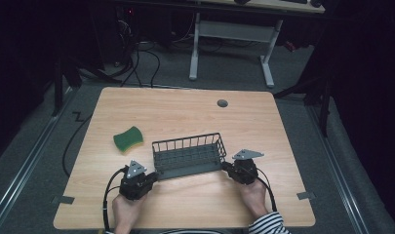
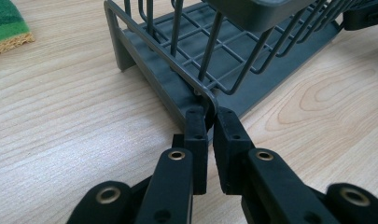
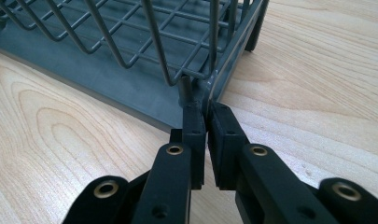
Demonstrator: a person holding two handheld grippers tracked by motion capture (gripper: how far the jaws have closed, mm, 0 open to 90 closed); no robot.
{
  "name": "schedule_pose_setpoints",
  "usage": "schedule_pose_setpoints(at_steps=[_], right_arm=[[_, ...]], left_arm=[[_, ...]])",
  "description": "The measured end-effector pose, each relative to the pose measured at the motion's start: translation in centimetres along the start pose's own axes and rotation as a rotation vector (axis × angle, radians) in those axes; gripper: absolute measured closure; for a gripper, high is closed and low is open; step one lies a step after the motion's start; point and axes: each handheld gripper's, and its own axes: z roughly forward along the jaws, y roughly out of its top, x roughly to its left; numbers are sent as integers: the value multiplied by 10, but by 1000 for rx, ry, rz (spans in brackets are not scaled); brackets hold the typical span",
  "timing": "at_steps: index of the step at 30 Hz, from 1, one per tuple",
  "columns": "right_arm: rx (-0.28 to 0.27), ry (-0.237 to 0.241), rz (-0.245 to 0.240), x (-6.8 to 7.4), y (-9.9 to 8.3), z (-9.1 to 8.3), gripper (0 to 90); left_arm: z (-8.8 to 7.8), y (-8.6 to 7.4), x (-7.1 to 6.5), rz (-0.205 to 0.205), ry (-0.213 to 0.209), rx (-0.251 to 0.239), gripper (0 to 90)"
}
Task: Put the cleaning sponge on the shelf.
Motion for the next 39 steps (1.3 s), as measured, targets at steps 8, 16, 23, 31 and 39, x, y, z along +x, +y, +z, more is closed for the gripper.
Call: schedule_pose_setpoints(at_steps=[8,16,23,31,39], right_arm=[[15,-1,42,-3,-3,1,601],[-9,-45,47,-6,-10,-9,440],[-26,-110,65,-16,-29,-25,417],[-18,-248,151,-41,-55,-40,406],[2,-316,175,-54,-62,-47,324]], left_arm=[[-2,0,4,-23,11,-13,615],[-12,-8,16,-55,27,-37,414],[-16,-13,26,-54,52,-31,362],[-23,-13,45,-66,101,-12,316],[-32,-4,59,-66,131,-15,287]])
